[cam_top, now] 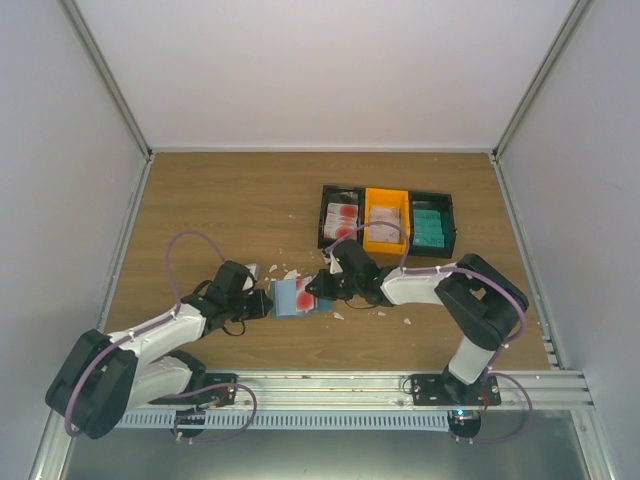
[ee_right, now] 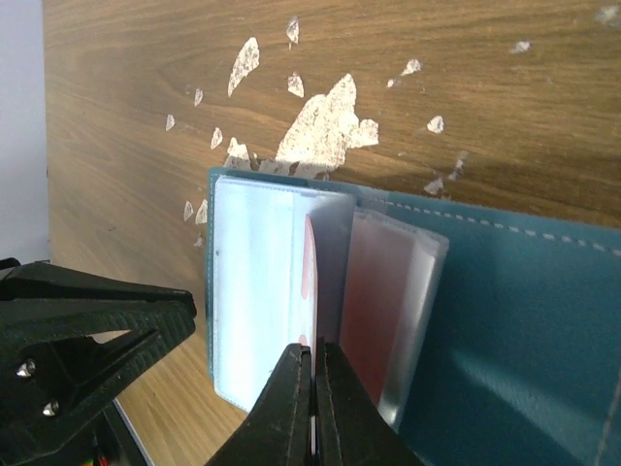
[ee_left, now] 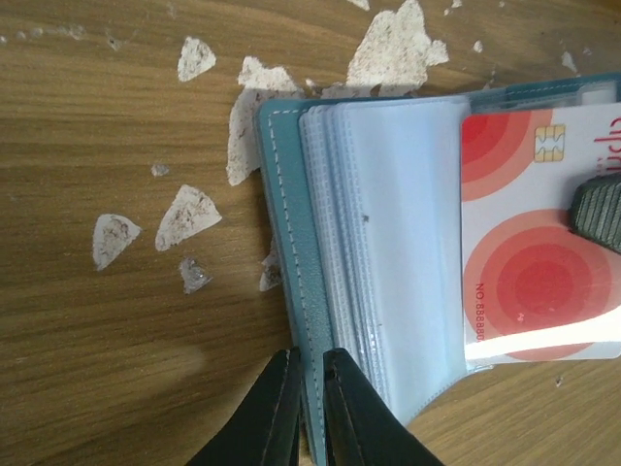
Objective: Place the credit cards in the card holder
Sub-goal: Insert the credit card into the card holder.
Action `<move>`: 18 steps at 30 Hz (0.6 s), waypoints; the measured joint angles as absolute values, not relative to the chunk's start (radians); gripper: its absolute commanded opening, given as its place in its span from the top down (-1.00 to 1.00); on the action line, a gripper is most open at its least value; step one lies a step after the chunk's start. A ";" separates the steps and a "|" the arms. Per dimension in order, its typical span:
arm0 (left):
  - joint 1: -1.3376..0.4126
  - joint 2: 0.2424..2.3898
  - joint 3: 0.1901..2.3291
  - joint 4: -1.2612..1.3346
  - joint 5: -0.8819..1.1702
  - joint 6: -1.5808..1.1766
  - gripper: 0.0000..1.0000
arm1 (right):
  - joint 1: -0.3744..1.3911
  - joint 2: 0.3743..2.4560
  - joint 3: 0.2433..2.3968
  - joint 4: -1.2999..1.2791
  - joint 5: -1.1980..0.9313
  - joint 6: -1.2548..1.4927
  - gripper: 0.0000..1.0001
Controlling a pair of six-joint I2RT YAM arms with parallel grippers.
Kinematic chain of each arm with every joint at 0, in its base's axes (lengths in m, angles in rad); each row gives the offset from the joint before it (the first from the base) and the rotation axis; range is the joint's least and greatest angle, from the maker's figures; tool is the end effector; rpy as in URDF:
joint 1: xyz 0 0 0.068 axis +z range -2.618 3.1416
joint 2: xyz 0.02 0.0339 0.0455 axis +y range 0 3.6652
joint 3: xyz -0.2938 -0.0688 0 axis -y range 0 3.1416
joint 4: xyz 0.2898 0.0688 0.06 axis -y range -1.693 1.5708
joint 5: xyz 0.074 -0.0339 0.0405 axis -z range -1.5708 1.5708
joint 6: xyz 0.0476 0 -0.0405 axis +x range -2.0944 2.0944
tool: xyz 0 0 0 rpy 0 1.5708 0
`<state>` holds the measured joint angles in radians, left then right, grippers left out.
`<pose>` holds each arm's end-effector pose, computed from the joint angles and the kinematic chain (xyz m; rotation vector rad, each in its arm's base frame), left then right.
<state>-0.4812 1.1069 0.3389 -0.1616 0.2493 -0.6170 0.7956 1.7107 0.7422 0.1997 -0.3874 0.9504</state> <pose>0.1812 -0.1079 0.1218 -0.0691 2.6265 -0.7355 0.2387 0.2693 0.1175 -0.0149 2.6639 1.1971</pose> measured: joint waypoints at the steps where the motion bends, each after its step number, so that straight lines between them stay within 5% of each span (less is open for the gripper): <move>1: -0.481 1.113 0.339 -0.161 0.249 -0.617 0.75 | 0.795 1.717 0.748 0.200 -0.390 0.949 0.99; 18: -0.481 1.207 0.355 -0.110 0.257 -0.609 0.80 | 0.780 1.816 0.799 0.248 -0.462 0.917 0.99</move>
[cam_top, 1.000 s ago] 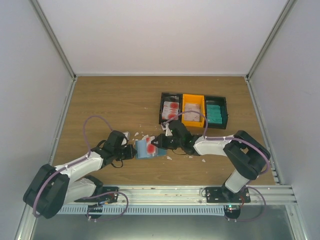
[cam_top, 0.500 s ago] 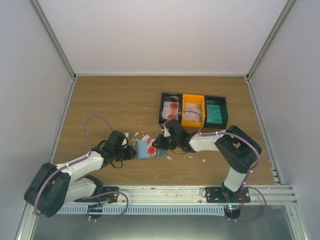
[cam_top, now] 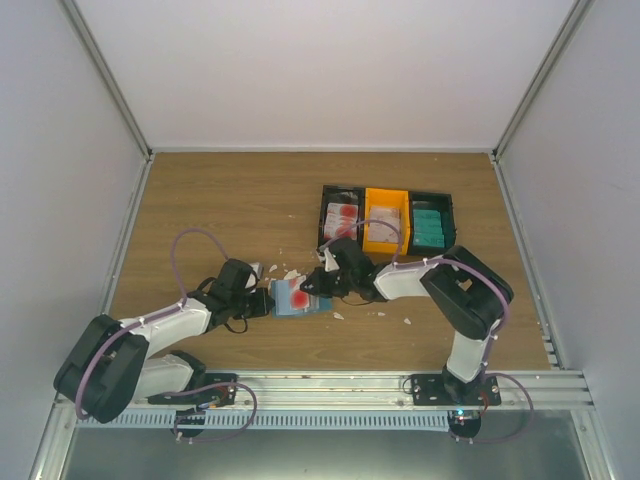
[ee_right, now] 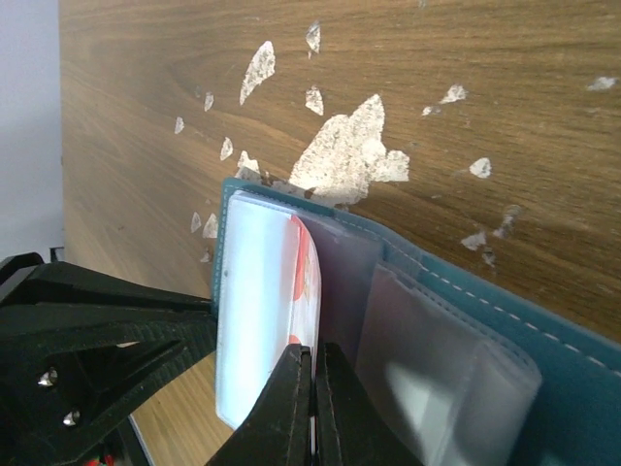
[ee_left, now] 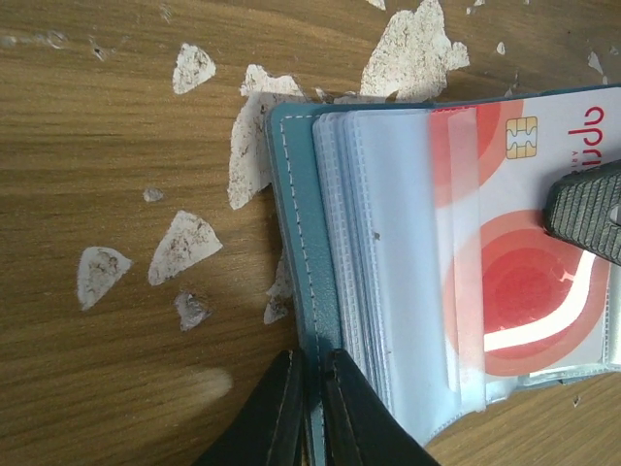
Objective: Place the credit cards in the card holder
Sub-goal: Insert the credit card into the card holder.
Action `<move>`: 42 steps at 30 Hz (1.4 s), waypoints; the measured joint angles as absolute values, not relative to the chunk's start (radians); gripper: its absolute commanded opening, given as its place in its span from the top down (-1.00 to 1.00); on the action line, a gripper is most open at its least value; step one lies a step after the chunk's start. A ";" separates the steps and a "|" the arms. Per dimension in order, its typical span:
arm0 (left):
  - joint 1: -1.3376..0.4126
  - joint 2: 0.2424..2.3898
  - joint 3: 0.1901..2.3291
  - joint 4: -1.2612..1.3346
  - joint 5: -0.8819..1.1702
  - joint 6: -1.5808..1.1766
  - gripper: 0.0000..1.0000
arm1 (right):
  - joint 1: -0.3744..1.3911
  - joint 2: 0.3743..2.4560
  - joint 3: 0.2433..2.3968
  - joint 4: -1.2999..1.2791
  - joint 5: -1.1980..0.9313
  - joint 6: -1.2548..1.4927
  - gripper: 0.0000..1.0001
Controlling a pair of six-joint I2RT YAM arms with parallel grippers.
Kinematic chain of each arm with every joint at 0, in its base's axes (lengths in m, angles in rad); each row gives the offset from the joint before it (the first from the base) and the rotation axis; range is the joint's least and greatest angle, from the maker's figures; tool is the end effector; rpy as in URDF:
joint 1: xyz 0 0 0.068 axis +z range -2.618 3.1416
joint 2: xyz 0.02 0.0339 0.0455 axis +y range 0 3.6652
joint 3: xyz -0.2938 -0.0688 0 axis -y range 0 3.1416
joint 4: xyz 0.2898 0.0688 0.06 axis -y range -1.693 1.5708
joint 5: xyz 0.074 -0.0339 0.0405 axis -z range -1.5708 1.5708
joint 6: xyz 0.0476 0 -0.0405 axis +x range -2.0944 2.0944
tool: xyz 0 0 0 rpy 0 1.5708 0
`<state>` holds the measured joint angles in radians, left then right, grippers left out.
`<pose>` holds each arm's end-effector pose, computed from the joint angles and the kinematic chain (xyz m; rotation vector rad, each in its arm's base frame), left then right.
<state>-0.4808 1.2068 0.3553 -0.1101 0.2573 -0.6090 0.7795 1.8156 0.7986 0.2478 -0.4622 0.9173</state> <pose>0.1896 -0.1126 0.1111 -0.0624 2.6591 -0.7271 0.2542 0.2811 0.1025 -0.0815 2.6724 1.2597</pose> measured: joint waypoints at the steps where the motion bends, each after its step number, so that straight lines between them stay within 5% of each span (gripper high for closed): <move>1: -0.480 1.207 0.355 -0.109 0.258 -0.609 0.82 | 0.780 1.818 0.799 0.255 -0.466 0.921 0.99; 34: -0.468 1.214 0.337 -0.069 0.273 -0.611 0.90 | 0.804 1.906 0.773 0.487 -0.507 1.057 0.98; 42: -0.469 1.217 0.330 -0.047 0.286 -0.610 0.90 | 0.828 1.898 0.773 0.464 -0.474 1.052 0.53</move>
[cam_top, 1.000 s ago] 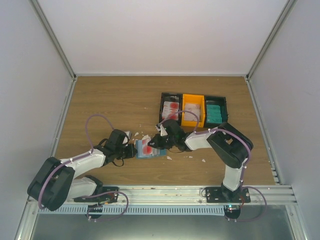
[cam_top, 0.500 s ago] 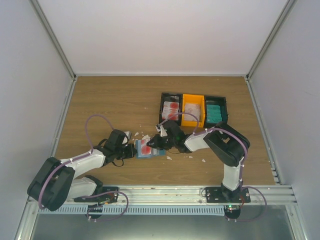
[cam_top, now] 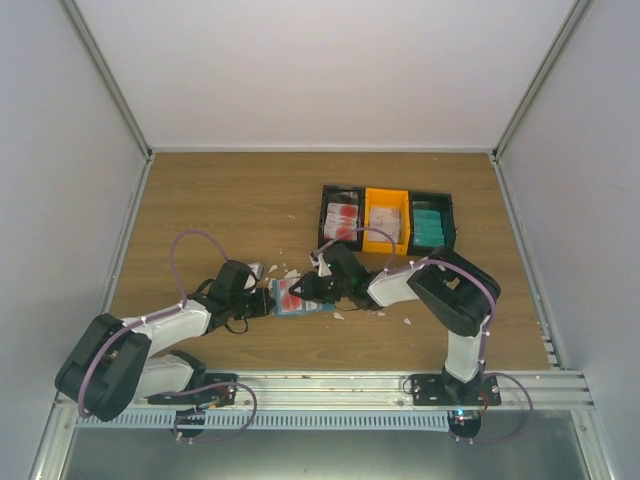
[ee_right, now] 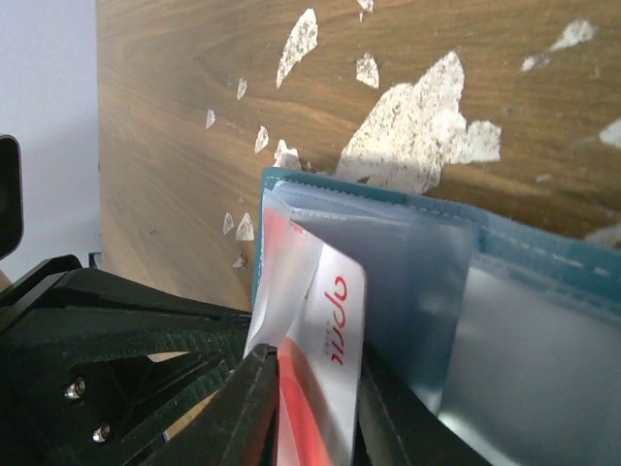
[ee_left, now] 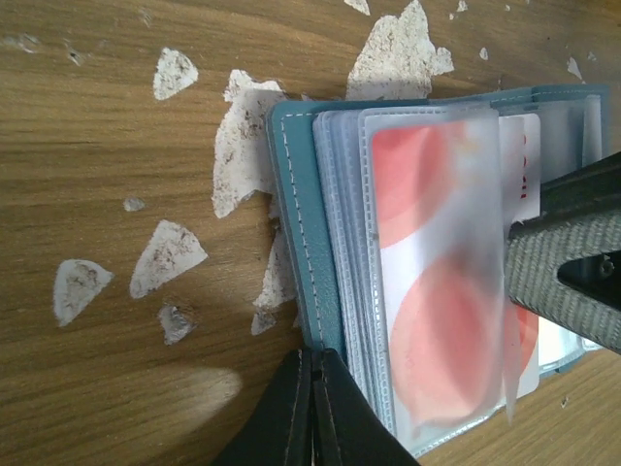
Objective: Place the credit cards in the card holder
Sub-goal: Insert the credit card into the card holder.
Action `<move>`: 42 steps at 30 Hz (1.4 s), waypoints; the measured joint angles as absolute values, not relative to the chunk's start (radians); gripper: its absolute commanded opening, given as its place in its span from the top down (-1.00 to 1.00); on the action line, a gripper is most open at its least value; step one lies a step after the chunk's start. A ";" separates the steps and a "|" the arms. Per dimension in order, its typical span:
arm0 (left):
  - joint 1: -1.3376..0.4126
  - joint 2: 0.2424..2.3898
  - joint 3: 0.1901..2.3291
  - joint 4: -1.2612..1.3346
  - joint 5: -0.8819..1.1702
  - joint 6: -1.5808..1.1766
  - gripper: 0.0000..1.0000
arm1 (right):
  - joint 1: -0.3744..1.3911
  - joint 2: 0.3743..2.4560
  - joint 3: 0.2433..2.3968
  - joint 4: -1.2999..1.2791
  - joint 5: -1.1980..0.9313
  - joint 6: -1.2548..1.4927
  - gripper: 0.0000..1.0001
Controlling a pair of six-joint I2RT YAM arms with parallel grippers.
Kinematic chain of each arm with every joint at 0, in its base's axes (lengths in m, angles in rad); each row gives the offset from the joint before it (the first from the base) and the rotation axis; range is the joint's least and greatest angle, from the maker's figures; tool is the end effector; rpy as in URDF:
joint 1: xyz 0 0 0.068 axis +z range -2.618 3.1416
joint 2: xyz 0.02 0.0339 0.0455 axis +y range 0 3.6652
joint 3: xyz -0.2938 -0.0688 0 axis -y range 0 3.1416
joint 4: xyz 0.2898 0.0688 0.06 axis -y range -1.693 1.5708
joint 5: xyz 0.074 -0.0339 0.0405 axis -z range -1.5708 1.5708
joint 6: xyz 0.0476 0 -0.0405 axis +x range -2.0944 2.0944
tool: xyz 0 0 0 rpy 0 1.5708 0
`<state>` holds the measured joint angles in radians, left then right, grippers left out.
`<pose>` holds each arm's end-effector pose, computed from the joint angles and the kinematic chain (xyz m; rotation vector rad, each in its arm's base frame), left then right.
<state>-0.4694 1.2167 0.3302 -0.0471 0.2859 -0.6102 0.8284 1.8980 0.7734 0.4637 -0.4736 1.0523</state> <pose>0.1892 -0.1110 0.1063 -0.0605 2.6349 -0.7713 0.2446 0.2987 0.0848 -0.0146 2.6274 1.4023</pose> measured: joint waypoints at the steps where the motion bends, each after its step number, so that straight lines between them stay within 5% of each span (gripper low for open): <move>1: -0.469 1.217 0.329 -0.045 0.287 -0.610 0.91 | 0.834 1.889 0.773 0.453 -0.466 1.045 0.50; 9: -0.469 1.216 0.327 -0.041 0.298 -0.609 0.90 | 0.850 1.810 0.788 0.290 -0.382 0.990 0.19; 18: -0.469 1.216 0.327 -0.041 0.298 -0.609 0.90 | 0.888 1.797 0.866 0.116 -0.281 0.926 0.34; 33: -0.469 1.209 0.327 -0.060 0.324 -0.593 0.89 | 0.954 1.840 1.011 -0.081 -0.156 0.863 0.18; 42: -0.471 1.098 0.327 -0.135 0.301 -0.596 0.67 | 0.966 1.786 1.017 -0.197 -0.045 0.823 0.25</move>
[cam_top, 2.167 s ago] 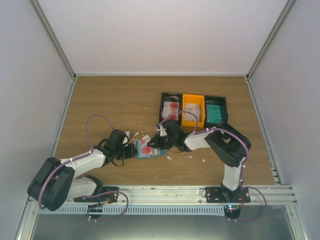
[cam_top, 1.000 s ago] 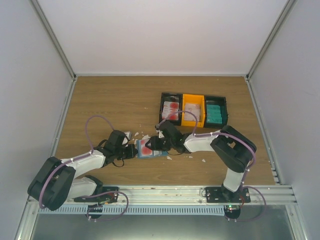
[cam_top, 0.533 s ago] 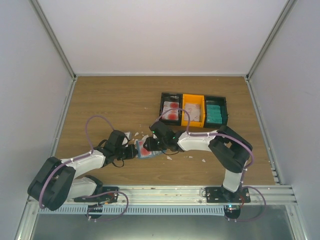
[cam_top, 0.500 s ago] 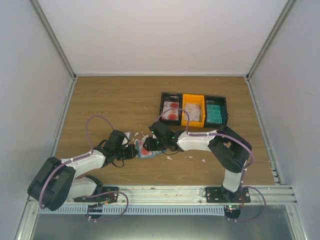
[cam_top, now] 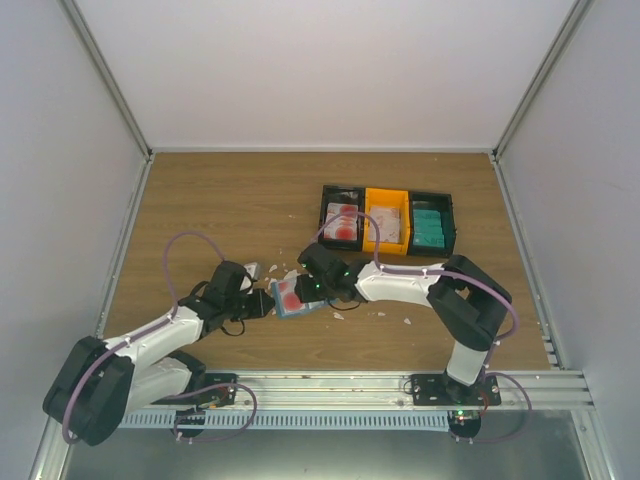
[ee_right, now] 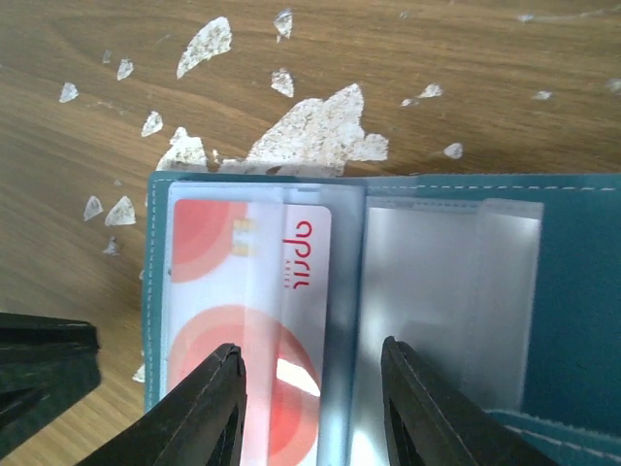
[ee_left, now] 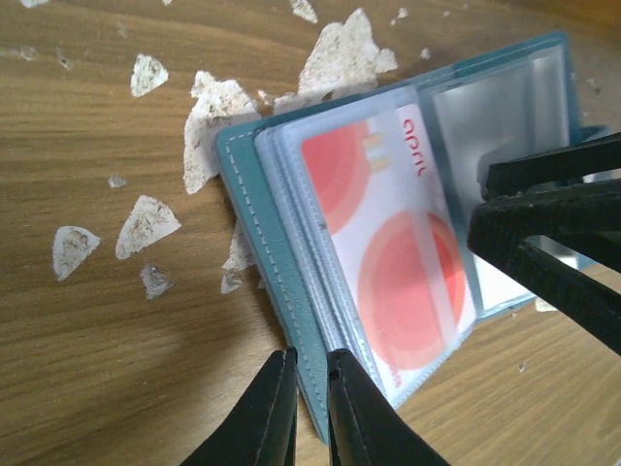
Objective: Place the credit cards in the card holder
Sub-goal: Insert the credit card into the card holder, then turn over the card slot in the card holder.
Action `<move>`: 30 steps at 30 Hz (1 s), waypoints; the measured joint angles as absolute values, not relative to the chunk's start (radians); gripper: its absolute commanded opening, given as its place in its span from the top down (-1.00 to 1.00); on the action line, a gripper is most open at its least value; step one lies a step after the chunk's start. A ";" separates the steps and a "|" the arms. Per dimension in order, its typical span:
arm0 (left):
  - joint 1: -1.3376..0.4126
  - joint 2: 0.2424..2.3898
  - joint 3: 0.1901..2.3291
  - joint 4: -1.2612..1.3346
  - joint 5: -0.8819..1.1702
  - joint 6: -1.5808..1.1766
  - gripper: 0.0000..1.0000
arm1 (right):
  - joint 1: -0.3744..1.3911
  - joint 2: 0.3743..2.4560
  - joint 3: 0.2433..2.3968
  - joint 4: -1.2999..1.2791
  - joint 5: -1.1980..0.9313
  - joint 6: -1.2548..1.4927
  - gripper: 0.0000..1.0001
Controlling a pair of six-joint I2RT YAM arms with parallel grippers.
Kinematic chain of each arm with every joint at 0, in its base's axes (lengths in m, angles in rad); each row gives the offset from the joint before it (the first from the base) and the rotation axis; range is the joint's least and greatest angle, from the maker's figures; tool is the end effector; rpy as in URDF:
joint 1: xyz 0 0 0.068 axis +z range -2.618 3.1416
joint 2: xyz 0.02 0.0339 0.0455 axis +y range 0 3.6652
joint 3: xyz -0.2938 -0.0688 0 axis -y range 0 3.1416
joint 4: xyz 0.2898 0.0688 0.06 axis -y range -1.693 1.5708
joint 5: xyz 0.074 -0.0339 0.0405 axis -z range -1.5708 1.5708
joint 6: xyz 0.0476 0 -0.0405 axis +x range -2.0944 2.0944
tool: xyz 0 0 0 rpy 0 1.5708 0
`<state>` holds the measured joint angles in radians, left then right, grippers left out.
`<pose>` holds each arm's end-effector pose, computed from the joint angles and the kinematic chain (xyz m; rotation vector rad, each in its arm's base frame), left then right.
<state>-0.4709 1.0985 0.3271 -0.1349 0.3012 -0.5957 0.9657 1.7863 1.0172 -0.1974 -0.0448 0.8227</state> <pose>0.1804 -0.1077 0.1221 -0.0263 2.6082 -0.7973 0.2268 0.3317 0.1420 -0.2127 2.7042 0.6973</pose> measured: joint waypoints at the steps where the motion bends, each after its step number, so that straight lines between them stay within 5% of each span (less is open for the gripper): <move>1: -0.471 1.085 0.327 -0.140 0.301 -0.595 0.63 | 0.966 1.782 1.021 -0.214 -0.033 0.810 0.28; 7: -0.471 1.034 0.327 -0.143 0.319 -0.621 0.43 | 0.966 1.782 1.029 -0.267 -0.022 0.724 0.39; 30: -0.471 1.154 0.327 -0.006 0.429 -0.662 0.44 | 0.966 1.839 1.049 -0.279 -0.046 0.627 0.87</move>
